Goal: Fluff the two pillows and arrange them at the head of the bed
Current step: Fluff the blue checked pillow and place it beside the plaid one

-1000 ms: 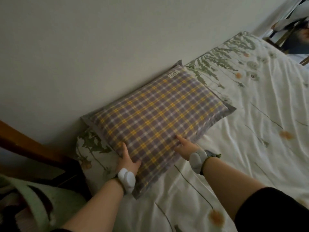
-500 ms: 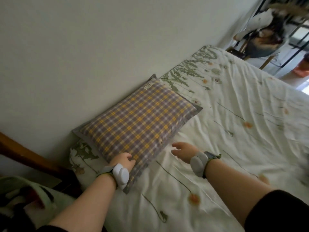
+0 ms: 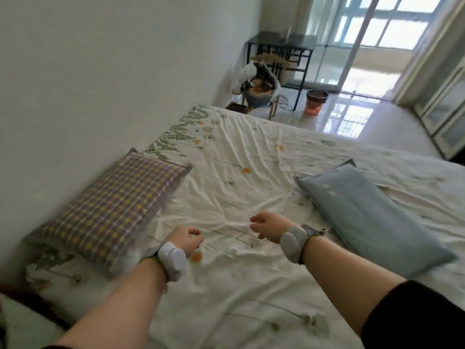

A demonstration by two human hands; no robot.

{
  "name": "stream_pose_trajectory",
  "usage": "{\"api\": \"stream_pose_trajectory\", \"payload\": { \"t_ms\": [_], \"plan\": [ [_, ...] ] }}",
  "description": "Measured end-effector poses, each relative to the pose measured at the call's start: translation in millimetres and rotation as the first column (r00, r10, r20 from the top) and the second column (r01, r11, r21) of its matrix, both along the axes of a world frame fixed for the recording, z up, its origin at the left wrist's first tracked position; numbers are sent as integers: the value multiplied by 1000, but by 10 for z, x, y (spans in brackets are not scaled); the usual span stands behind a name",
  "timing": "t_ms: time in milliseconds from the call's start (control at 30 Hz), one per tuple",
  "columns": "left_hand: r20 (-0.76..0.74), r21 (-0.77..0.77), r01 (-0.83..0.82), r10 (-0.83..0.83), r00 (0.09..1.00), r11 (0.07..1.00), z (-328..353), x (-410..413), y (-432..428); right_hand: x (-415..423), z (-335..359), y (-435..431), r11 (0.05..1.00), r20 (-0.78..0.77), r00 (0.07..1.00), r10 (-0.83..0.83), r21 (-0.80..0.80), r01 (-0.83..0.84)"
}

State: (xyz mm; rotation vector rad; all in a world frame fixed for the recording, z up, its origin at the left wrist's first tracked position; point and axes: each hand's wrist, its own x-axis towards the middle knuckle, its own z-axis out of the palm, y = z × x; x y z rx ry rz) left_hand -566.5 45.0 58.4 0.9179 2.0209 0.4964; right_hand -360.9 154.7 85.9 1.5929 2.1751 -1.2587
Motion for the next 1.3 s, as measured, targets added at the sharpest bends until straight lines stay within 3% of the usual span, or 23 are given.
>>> {"api": "stream_pose_trajectory", "payload": {
  "t_ms": [100,300,567,767,967,1300],
  "plan": [
    [30,77,124,-127,991,989,315,1076,28,1178,258,-266,995,-13,996,-88,53,89],
    [67,187,328,-345,936,926,653,2547,142,2775,484,-520,957,2,965,-262,132,259],
    [105,175,435,-456,884,883,632,3543,554,4078,243,-385,881,29,884,-466,109,461],
    [208,132,400,-420,883,907,401,3967,1049,4657,-90,30,831,41,830,-556,72,552],
    [262,65,321,-326,908,945,136,4429,1453,5077,-494,482,752,-43,751,-659,-9,659],
    [329,-50,101,-79,941,994,-506,5212,1887,5643,-1568,1300,733,-58,736,-675,-168,659]
  ]
}}
